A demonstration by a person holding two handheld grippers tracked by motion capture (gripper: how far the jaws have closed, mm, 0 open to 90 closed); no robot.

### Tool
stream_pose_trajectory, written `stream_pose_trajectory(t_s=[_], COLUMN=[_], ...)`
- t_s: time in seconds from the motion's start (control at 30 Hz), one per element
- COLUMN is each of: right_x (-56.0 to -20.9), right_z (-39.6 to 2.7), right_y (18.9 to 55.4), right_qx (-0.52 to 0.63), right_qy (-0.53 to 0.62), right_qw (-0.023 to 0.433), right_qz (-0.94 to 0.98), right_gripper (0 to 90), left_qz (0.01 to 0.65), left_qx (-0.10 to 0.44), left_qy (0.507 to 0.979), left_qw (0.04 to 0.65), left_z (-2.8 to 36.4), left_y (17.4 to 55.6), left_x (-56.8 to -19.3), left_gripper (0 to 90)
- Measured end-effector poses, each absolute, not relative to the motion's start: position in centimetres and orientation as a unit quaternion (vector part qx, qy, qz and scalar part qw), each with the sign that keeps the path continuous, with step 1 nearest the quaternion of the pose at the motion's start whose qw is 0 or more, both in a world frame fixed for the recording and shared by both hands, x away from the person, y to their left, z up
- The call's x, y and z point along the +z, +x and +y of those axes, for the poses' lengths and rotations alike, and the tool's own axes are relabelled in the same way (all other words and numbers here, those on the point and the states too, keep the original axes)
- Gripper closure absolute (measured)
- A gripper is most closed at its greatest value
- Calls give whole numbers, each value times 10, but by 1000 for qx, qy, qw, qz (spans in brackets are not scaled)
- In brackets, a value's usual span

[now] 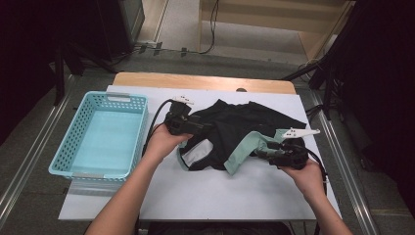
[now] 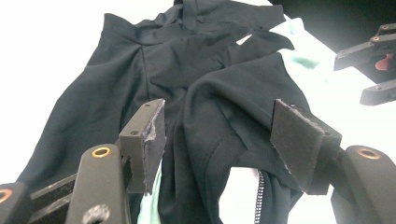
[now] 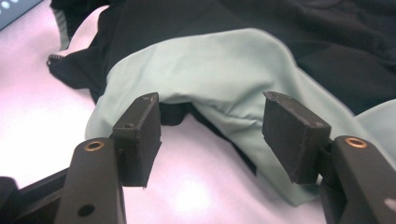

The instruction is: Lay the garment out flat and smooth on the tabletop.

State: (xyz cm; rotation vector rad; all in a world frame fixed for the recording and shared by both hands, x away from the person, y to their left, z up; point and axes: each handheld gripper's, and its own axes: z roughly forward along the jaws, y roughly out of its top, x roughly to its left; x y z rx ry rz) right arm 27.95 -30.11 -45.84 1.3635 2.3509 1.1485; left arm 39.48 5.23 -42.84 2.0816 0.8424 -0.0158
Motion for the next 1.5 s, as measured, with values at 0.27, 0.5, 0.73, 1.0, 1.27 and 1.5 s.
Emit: stream_pose_trajectory(t_s=[0.27, 0.5, 0.73, 1.0, 1.27, 1.5], right_x=[-462, -465, -469, -476, -483, -490], right_z=[-298, -295, -293, -289, -283, -277], right_y=[269, 260, 254, 253, 255, 258], right_qx=[393, 400, 401, 401, 396, 398], right_qy=[455, 449, 443, 441, 439, 433], right_qw=[82, 76, 78, 71, 69, 68], right_qz=[795, 795, 798, 800, 803, 806], right_gripper=[355, 371, 372, 372, 375, 399], left_qz=[334, 328, 324, 321, 320, 320], left_qx=[-3, 7, 8, 14, 18, 23], left_qy=[835, 834, 838, 842, 843, 842], left_qw=[437, 444, 438, 433, 432, 434], left_z=[56, 58, 61, 64, 68, 72], left_y=[388, 382, 375, 366, 360, 357], left_x=[-427, -424, -424, -427, -431, -430], left_gripper=[370, 370, 370, 370, 370, 370])
